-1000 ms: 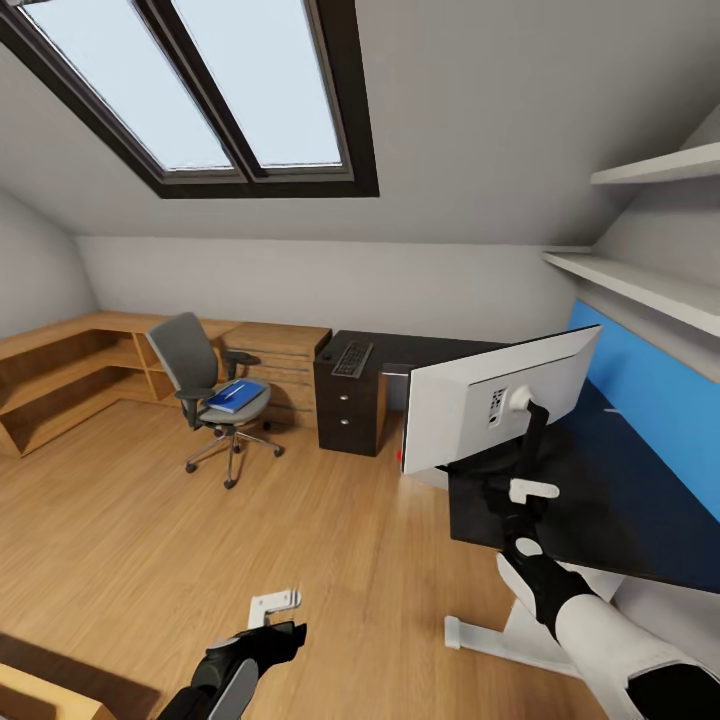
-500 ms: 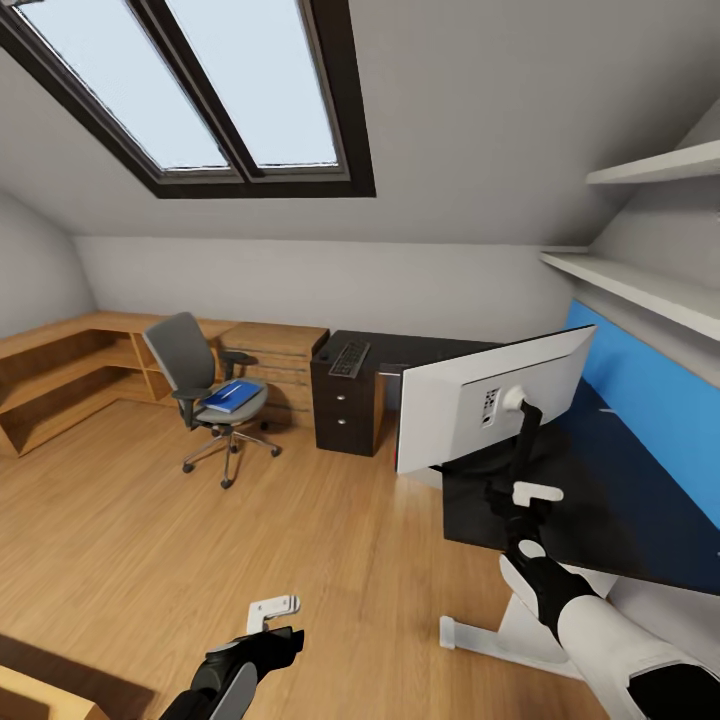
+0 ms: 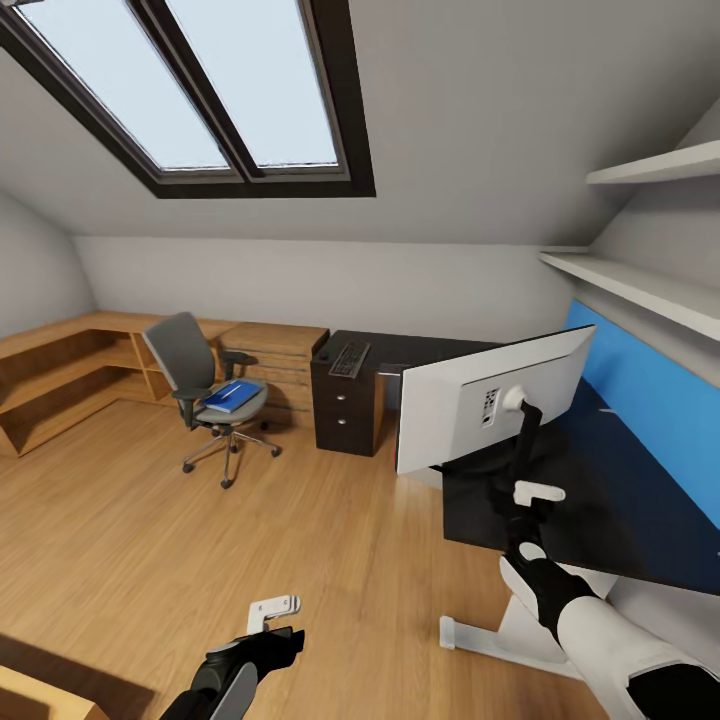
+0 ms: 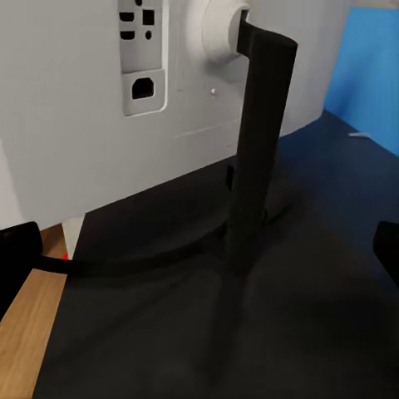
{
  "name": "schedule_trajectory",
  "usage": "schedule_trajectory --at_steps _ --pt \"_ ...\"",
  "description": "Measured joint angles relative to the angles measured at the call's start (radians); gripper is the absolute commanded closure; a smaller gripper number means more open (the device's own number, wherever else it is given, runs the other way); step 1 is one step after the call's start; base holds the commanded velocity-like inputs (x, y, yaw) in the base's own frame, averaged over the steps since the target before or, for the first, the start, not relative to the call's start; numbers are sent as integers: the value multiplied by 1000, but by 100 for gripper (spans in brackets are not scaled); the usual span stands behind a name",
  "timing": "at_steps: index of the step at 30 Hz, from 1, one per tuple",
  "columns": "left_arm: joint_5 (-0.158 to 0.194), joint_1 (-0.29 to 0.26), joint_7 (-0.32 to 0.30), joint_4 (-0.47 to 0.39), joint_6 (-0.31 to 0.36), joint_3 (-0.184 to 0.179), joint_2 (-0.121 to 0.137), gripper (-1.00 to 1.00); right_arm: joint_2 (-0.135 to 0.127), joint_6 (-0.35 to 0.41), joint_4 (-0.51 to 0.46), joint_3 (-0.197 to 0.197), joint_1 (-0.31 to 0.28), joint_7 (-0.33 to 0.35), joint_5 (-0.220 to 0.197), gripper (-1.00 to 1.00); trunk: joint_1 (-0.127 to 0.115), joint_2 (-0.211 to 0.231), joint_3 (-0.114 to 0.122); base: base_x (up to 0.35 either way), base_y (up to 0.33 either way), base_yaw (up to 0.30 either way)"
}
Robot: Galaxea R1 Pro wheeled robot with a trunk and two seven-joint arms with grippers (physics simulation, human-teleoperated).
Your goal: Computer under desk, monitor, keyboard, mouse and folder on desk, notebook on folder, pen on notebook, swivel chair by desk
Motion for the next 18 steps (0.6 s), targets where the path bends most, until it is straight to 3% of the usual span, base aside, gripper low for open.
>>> schedule_trajectory --at_steps 1,5,8,18 --pt "0 0 0 0 0 0 0 -100 0 -4 4 0 0 0 0 -100 0 0 0 0 0 0" --pt "0 0 0 0 0 -1 0 -100 -16 137 26 -51 -3 -24 -10 -100 0 0 0 0 0 0" --pt "0 0 -1 0 0 -1 0 -100 -24 188 33 -76 -4 -31 -12 -100 0 0 0 0 0 0" --pt "1 0 0 1 0 -2 -2 -100 -44 220 39 -93 -6 -35 -15 -100 0 0 0 0 0 0"
